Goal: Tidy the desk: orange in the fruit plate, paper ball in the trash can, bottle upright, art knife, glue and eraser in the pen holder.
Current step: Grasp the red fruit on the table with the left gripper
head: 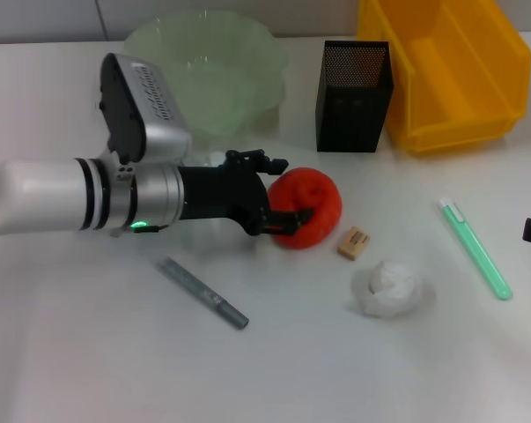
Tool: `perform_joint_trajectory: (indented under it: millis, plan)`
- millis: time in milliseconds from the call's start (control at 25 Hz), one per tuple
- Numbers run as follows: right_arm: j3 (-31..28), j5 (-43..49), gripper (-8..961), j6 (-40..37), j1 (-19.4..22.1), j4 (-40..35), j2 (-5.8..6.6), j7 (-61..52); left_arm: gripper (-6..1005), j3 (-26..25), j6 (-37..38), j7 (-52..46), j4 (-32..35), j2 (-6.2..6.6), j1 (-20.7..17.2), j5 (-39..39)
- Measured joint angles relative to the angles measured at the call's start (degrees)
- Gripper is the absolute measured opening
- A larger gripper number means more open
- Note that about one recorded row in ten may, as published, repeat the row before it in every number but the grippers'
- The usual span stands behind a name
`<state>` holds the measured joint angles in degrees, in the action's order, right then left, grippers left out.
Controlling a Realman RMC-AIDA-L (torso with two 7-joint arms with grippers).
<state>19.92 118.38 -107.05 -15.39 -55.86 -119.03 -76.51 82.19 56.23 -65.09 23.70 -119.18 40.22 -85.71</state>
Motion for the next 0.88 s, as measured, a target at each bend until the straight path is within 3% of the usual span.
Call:
perform_joint_trajectory:
  millis: [560,880]
  plan:
    - [0.1,1.1,780,0.5,-1.0,0.1,0.03,-0.8,818,4.1,-2.9,-3.1,0.8,0.00,0.6,2.0]
    - [0.2,1.3,776,0.2,-1.3,0.1,0.02,-1.3,530,4.3,-2.0,-5.2,2.0,0.00,0.0,2.5]
